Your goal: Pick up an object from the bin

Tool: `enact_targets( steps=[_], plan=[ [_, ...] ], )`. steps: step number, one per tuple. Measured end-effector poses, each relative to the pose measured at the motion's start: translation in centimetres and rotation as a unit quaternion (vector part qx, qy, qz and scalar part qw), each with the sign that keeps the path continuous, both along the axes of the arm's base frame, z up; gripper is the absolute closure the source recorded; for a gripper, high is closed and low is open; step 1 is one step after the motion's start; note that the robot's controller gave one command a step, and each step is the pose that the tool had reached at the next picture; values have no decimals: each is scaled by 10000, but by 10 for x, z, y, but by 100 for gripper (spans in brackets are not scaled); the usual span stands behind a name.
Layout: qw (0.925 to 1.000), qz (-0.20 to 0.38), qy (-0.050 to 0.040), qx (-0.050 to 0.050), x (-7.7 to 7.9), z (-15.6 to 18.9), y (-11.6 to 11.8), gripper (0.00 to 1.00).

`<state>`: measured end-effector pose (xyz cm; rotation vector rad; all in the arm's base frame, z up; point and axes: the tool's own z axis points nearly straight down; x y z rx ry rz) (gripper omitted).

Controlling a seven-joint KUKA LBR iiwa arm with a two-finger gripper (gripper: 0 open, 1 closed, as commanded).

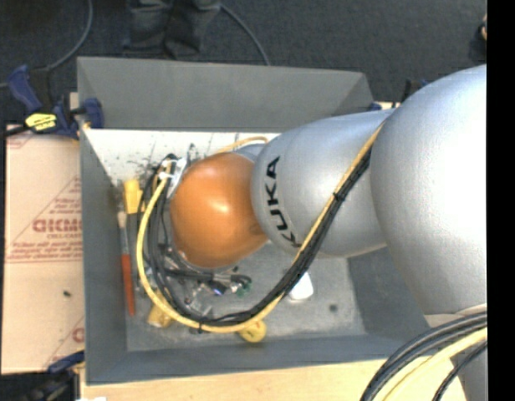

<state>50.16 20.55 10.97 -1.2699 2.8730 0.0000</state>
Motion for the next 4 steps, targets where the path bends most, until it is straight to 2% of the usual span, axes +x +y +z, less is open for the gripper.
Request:
enact_targets(
  steps=[1, 2, 4],
  plan=[
    [9986, -526, -51, 42, 22, -39, 19, 0],
    [9681, 2507, -30, 15, 14, -39, 16, 100],
    [9684, 2492, -28, 22, 14, -38, 17, 100]
  ],
)
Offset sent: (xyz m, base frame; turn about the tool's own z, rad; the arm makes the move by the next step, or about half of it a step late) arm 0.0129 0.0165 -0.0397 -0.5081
